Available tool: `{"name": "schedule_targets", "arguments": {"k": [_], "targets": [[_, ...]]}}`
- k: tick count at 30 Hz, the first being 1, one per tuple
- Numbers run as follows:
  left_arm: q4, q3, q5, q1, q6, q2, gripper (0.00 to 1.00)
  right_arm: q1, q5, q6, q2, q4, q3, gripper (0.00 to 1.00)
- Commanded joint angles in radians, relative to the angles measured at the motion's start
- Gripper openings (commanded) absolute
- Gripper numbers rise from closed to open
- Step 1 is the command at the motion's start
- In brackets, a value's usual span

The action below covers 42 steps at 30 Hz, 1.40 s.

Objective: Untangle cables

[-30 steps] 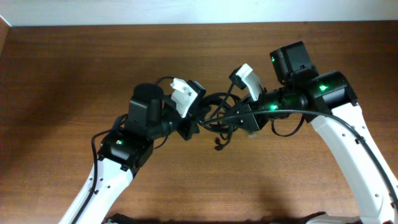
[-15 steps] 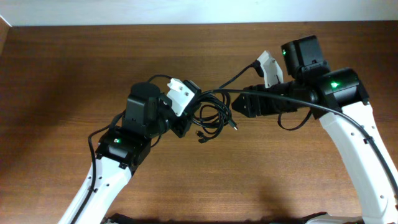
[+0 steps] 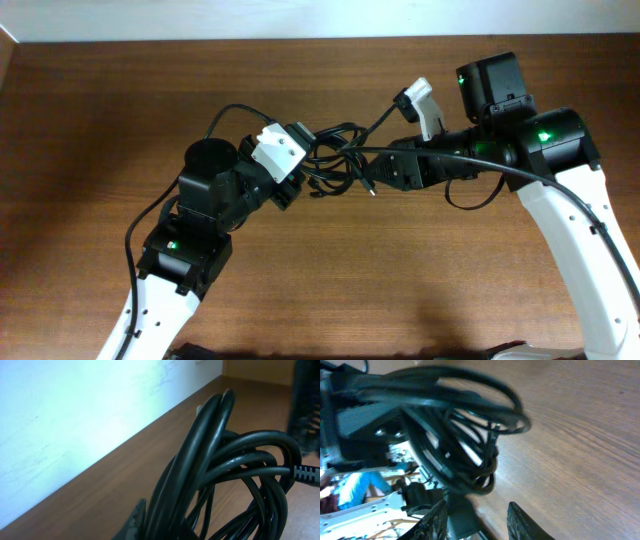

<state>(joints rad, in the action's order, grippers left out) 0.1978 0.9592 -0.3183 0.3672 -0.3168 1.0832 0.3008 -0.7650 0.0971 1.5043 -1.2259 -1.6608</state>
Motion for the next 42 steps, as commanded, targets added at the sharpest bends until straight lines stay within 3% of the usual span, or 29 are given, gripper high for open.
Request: {"name": "schedule_targets", "arguments": {"k": [1,5,9,14,18,22,27,33,38,42], "targets": [[-0.013,0.004,0.035,-0.003,0.02,-0.025,0.0,0.001,-0.07,-0.016,-0.025,0.002,-0.023,0.31],[-0.026,0.004,0.04,-0.004,0.127,-0.051,0.0,-0.001,-0.02,0.011,-0.029,-0.001,-0.023,0.29],[-0.024,0.004,0.18,-0.004,0.326,-0.109,0.0,-0.001,0.069,0.08,-0.029,-0.009,-0.023,0.3],[0.001,0.004,0.396,-0.003,0.657,-0.144,0.0,0.0,-0.019,0.08,-0.03,-0.006,-0.023,0.33],[0.02,0.004,0.412,-0.003,0.893,-0.142,0.0,0.002,-0.122,0.079,-0.033,0.019,-0.023,0.38],[0.024,0.004,0.364,0.008,0.977,-0.142,0.0,0.049,-0.159,0.076,-0.033,0.091,-0.023,0.5],[0.024,0.004,0.269,0.012,1.006,-0.142,0.0,0.107,0.027,0.076,-0.033,0.154,-0.023,0.55],[0.023,0.004,0.221,0.012,1.027,-0.142,0.0,0.107,0.037,0.021,-0.033,0.195,-0.023,0.6],[0.019,0.004,0.148,0.012,1.091,-0.142,0.0,0.107,0.04,0.008,-0.032,0.214,-0.023,0.56],[0.02,0.004,0.119,0.012,1.115,-0.142,0.0,0.107,0.04,0.008,-0.032,0.214,-0.023,0.38]]}}
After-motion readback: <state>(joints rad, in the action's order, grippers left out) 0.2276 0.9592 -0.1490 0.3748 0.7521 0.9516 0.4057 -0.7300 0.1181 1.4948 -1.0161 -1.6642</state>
